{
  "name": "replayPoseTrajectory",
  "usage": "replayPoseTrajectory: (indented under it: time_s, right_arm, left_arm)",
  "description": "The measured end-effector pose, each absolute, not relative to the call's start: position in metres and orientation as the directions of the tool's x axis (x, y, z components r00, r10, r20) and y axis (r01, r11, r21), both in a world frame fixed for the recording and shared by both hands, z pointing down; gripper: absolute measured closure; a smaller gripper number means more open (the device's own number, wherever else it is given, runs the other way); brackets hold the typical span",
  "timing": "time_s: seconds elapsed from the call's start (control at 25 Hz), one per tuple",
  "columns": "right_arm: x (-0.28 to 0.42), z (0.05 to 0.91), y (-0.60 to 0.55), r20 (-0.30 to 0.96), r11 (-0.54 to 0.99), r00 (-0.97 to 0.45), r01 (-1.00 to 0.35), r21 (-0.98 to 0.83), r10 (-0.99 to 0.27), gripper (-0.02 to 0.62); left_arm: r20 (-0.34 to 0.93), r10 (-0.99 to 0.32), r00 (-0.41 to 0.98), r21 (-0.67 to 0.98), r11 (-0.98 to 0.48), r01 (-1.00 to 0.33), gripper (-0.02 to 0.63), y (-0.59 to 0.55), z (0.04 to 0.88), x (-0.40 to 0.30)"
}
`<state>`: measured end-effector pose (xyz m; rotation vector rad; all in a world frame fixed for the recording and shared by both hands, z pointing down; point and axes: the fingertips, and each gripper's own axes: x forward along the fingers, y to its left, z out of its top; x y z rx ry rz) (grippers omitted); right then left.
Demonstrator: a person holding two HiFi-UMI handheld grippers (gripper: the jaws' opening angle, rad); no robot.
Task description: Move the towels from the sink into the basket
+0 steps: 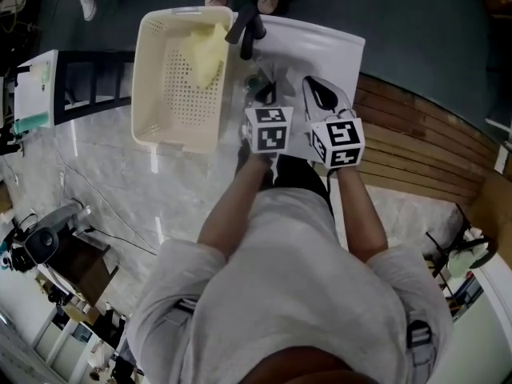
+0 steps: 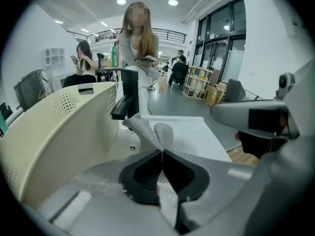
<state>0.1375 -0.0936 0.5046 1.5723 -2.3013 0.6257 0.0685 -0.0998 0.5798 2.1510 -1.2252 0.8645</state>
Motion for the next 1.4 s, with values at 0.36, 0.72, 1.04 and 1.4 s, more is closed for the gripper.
replayPoseTrajectory:
  time_s: [0.36,0.72,1.04,1.4]
  right_arm:
    - [0.122,0.473,-0.088,0.422,0.340,-0.380,-0.925,-0.169,-0.823,0.589]
    - [0.100,0.436,-0.100,0.366,0.399,-0.422,-0.906,-0.140,-0.830,0.589]
    - [0.063,0.418,-0.107,0.339,0.468,-0.480,-0.875,-0.122,-0.809,0.589]
    - [0.017,0.400,-0.111,0.313,0.539,-0.543,-0.836,-0.106,-0.780,0.589]
  left_arm:
    - [0.665,-0.611,0.430,0.114,-0.486,-0.867,0.578,-0.094,0.528,0.068]
    - [0.594,-0.694,0.407,0.105,-0.435,-0.894,0.578,-0.100,0.489,0.047]
    - [0.531,-0.760,0.374,0.076,-0.397,-0.914,0.578,-0.113,0.451,0.013]
    - [0.485,-0.814,0.320,0.061,-0.333,-0.941,0.578,-0.118,0.425,-0.032]
